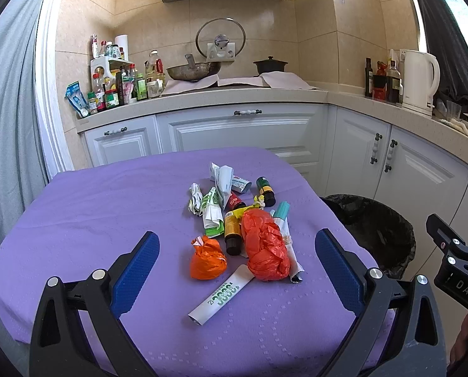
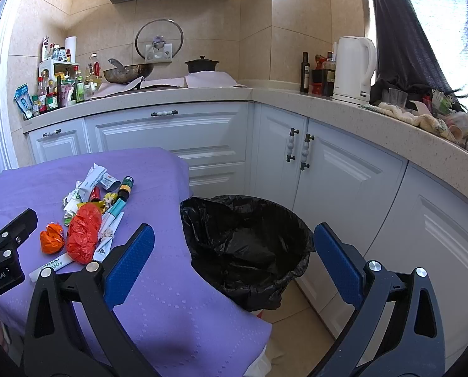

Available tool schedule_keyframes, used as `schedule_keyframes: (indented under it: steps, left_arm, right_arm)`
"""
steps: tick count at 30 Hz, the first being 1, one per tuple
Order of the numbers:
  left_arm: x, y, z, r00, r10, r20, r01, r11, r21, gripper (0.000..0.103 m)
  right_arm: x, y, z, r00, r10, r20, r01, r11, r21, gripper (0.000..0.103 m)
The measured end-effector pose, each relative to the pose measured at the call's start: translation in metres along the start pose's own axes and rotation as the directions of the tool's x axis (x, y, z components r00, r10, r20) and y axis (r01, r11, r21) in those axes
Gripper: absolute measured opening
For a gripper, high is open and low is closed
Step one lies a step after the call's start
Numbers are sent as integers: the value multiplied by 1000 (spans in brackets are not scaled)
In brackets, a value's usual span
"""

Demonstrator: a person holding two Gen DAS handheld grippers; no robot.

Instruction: Collect trash

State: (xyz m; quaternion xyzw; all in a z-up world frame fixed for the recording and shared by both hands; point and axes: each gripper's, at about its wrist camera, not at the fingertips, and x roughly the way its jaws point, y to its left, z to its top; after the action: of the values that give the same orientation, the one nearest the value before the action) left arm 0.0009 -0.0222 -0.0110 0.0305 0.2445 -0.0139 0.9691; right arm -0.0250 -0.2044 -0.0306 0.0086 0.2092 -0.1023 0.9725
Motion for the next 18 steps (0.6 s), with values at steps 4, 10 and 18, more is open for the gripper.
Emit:
schedule_keyframes:
  steps: [4, 10, 18]
  left_arm:
    - [4, 6, -1, 1000, -10, -12, 10, 1000, -3, 97]
    - [12, 22, -4, 999, 4, -35, -5, 1000, -18, 96]
    - [26, 47, -21, 993, 35, -115, -40, 998, -41, 96]
  right_arm:
    - [1, -7, -3, 1000, 3, -9, -3, 1000, 2, 99]
    - [9, 2, -7, 999, 10, -33, -11, 1000, -11, 99]
    - [27, 21, -11, 995, 46, -87, -49, 998, -33, 99]
